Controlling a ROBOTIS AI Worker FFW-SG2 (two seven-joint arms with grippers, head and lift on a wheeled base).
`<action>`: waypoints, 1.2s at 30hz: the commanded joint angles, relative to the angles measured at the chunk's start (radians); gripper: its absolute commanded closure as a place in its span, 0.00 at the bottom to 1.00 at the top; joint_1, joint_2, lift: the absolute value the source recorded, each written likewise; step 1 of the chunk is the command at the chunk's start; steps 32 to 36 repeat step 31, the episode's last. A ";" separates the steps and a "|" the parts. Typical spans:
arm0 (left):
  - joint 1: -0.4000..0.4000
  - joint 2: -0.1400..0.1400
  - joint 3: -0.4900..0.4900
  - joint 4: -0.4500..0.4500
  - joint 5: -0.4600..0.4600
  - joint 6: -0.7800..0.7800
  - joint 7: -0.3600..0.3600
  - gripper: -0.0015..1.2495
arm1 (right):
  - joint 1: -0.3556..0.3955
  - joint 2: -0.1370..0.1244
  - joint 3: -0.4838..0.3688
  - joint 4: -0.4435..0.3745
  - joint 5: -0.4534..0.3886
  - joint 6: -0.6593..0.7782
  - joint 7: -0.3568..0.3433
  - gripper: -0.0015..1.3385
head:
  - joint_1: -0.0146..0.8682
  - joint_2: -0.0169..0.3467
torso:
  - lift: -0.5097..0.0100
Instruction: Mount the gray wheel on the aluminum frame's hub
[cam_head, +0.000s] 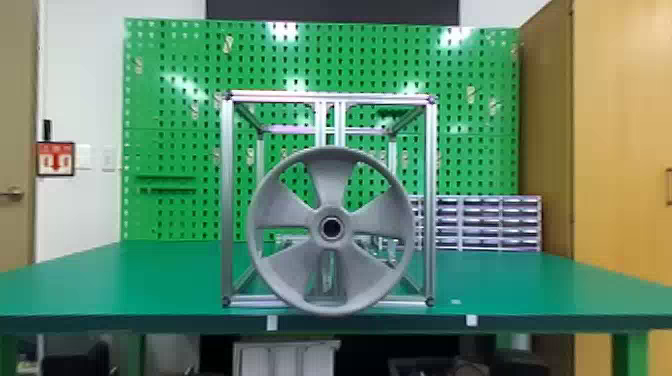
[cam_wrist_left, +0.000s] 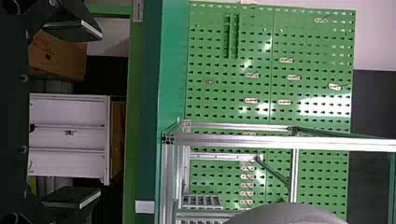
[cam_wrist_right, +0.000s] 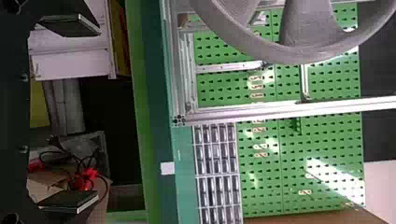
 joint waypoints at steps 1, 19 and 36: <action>0.020 -0.009 0.012 0.001 -0.022 0.000 -0.013 0.09 | 0.024 0.017 -0.010 0.018 -0.005 0.001 0.039 0.06 | 0.01 0.06 | 0.02; 0.078 -0.053 0.048 0.013 -0.057 -0.020 -0.077 0.09 | 0.131 0.065 0.028 0.065 0.089 -0.151 0.055 0.06 | 0.01 0.06 | 0.02; 0.121 -0.075 0.097 0.116 -0.141 -0.132 -0.169 0.10 | 0.199 0.128 -0.080 0.076 0.333 -0.217 0.170 0.06 | 0.01 0.06 | 0.02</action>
